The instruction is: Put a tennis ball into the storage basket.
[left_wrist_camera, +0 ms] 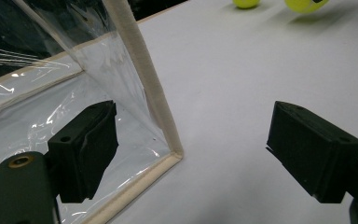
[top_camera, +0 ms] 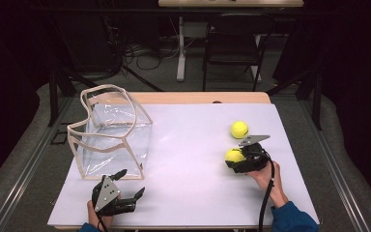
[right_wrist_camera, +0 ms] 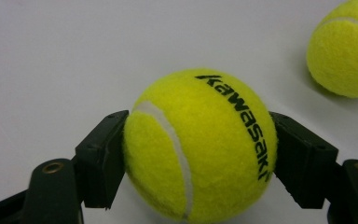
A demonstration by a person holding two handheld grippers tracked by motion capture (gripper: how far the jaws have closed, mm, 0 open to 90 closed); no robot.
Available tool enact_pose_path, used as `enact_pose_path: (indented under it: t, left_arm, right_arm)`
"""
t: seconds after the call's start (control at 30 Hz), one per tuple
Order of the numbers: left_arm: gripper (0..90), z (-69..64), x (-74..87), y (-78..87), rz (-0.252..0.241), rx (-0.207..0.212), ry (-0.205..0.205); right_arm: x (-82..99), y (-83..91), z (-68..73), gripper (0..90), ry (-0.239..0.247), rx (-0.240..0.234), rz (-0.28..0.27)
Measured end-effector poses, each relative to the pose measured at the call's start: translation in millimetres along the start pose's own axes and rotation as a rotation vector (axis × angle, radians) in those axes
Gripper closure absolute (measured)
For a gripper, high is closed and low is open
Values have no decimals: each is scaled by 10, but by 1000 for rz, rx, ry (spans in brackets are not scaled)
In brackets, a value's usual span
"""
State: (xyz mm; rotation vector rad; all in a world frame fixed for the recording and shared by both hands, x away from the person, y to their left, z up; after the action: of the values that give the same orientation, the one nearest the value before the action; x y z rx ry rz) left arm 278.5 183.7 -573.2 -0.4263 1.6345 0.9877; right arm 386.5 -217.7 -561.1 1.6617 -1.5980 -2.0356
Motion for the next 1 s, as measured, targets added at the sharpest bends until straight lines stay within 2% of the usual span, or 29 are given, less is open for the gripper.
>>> enact_pose_path:
  t: [1.0]
  left_arm:
    - [160,1,-1,-7,-1,0,0]
  right_arm:
    - [-121,79,161,256,44,-21,-25]
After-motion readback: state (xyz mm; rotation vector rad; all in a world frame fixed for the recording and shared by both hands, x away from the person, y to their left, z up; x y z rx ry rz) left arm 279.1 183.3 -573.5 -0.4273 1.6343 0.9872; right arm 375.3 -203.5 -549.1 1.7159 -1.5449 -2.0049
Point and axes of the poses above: each handheld gripper's, and its own axes: y roughly backward along the jaws, x roughly out of its underside, z roughly to its left, the point moved 5 cm from there along -y, roughly forward along the jaws, and after that the axes turned 11 degrees about y, right-handed, at the moved point
